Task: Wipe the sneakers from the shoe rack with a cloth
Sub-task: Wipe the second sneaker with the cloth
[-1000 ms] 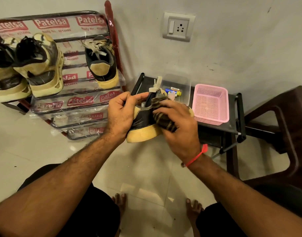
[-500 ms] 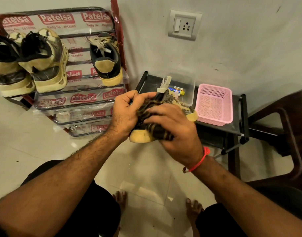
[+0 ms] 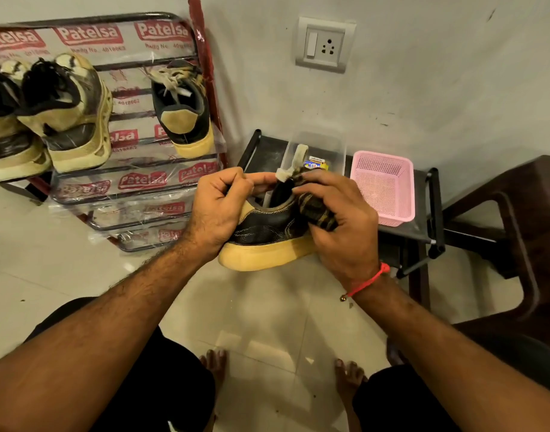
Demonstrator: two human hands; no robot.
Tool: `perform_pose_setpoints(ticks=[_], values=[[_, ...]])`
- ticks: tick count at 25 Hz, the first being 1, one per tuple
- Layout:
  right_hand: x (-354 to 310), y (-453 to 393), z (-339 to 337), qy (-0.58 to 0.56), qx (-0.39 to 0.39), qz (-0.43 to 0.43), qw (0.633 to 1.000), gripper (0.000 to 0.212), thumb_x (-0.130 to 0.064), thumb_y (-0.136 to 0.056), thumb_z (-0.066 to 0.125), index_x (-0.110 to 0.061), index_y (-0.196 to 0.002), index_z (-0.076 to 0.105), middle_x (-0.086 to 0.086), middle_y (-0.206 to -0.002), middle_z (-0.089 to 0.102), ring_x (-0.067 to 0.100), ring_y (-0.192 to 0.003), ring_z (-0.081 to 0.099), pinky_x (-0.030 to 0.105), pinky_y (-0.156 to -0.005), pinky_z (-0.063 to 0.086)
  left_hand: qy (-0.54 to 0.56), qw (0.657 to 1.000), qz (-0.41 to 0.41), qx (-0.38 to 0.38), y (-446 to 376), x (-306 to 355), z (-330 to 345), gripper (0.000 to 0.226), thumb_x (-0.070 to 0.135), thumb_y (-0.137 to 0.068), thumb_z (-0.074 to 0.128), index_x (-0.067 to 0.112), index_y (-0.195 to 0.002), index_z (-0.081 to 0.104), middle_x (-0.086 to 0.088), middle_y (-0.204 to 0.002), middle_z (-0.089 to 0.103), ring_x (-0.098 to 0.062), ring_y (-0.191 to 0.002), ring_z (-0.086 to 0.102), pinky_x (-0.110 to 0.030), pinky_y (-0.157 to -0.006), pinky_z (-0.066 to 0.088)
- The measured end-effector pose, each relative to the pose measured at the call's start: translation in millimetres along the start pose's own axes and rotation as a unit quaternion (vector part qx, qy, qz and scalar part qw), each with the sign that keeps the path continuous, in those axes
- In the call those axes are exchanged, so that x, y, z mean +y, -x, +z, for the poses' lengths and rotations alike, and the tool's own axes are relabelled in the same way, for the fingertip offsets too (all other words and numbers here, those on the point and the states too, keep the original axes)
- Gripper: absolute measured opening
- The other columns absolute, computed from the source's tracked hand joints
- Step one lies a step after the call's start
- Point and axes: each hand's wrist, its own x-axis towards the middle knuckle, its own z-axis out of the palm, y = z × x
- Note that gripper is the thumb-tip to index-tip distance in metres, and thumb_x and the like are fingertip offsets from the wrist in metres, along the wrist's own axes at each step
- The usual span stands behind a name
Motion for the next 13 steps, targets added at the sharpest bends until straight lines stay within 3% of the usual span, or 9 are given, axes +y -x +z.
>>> perform_pose_setpoints(ticks=[2,6,9,11,13], values=[[-22.5,10.7,10.7,-0.026,-0.061,-0.077,0.995,0.024,0.005,-0.083,0.064,0.000,-0.104,0.074,0.014,-0.117,0.068,0.033,-0.116,0.060,0.050,-0.100,0.046,0.009,1.000,-0.013,0.011,-0.4,-2.1,-0.6,0.032,-0.002,-0.102,0.043,-0.013,-0.073,0.050,-0.007,-0.100,0.079,-0.023,-0.097,0.075,-0.030,-0.080,0.060],[-35.7,19.4,21.9,0.000,-0.136,-0.184,0.973,0.021,0.001,-0.085,0.071,-0.003,-0.105,0.075,0.013,-0.120,0.068,0.034,-0.118,0.060,0.051,-0.097,0.046,0.030,0.998,-0.056,0.029,-3.0,-2.1,0.3,0.031,0.011,-0.105,0.048,0.005,-0.078,0.062,-0.015,-0.104,0.077,-0.029,-0.098,0.075,-0.043,-0.084,0.061],[-11.7,3.9,9.1,-0.011,-0.073,-0.069,0.995,0.023,-0.001,-0.082,0.064,-0.003,-0.103,0.074,0.011,-0.118,0.068,0.029,-0.115,0.061,0.048,-0.098,0.047,-0.024,0.991,-0.129,0.028,-7.1,8.4,-1.6,0.039,0.046,-0.100,0.056,0.011,-0.091,0.072,-0.016,-0.092,0.073,-0.026,-0.086,0.069,-0.046,-0.083,0.056],[7.9,-3.6,0.3,-0.039,-0.040,0.031,0.998,0.028,0.003,-0.076,0.064,-0.002,-0.102,0.073,0.010,-0.113,0.069,0.023,-0.111,0.063,0.043,-0.100,0.049,-0.079,0.976,-0.200,-0.045,-7.9,19.5,-3.2,0.061,0.067,-0.086,0.053,0.008,-0.095,0.067,-0.019,-0.089,0.067,-0.024,-0.080,0.064,-0.048,-0.078,0.057],[18.7,-1.8,-0.6,-0.055,-0.038,0.110,0.992,0.030,0.003,-0.077,0.063,-0.004,-0.105,0.072,0.008,-0.111,0.070,0.019,-0.108,0.064,0.039,-0.099,0.051,-0.102,0.956,-0.240,-0.135,-4.6,27.8,-3.6,0.064,0.069,-0.079,0.055,0.007,-0.094,0.063,-0.012,-0.085,0.067,-0.018,-0.076,0.065,-0.043,-0.070,0.059]])
